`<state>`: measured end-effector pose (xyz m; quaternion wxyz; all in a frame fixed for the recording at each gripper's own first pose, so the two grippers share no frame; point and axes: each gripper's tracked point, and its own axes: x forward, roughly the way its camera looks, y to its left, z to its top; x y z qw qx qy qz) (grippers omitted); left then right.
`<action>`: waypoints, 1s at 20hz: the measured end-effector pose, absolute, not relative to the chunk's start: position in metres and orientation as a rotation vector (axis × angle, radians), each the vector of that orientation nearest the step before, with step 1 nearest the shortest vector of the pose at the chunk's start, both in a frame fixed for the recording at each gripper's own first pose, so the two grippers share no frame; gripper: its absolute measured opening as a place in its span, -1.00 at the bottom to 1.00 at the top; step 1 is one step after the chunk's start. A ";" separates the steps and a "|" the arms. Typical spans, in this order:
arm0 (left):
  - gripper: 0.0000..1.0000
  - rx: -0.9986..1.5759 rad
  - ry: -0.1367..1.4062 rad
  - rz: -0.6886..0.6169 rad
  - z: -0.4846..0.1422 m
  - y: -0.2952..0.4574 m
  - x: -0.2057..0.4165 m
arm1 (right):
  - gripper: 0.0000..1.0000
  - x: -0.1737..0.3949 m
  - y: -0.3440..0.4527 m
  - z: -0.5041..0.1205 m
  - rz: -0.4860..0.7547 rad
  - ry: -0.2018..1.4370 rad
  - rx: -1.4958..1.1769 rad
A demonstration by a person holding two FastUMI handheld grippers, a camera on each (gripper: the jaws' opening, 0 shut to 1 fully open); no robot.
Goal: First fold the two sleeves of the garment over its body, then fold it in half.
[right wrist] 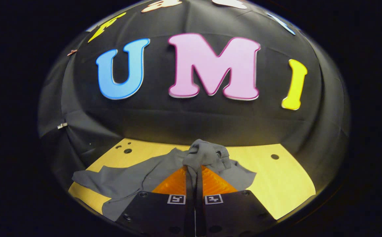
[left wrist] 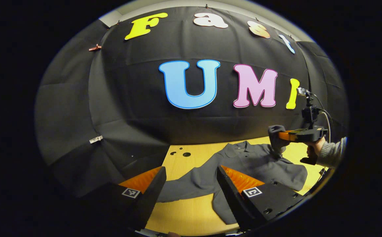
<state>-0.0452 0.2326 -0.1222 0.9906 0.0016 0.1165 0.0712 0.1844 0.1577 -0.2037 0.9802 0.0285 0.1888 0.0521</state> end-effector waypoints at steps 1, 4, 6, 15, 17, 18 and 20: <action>0.94 0.003 0.238 0.143 -0.124 0.237 -0.048 | -0.87 0.188 0.169 -0.215 0.116 0.401 0.051; 0.94 -0.016 0.261 0.141 -0.141 0.248 -0.048 | -0.87 0.198 0.201 -0.252 0.139 0.468 0.043; 0.94 -0.054 0.273 0.151 -0.157 0.256 -0.039 | -0.87 0.204 0.223 -0.289 0.144 0.530 0.046; 0.96 -0.094 0.373 0.189 -0.254 0.286 0.012 | -0.63 0.205 0.282 -0.382 0.195 0.731 0.109; 0.96 -0.076 0.377 0.223 -0.269 0.308 0.028 | -0.38 0.195 0.301 -0.374 0.236 0.743 0.161; 0.96 -0.072 0.381 0.234 -0.277 0.315 0.032 | -0.34 0.191 0.306 -0.366 0.256 0.737 0.180; 0.96 -0.073 0.396 0.246 -0.290 0.327 0.038 | -0.25 0.184 0.317 -0.348 0.291 0.717 0.216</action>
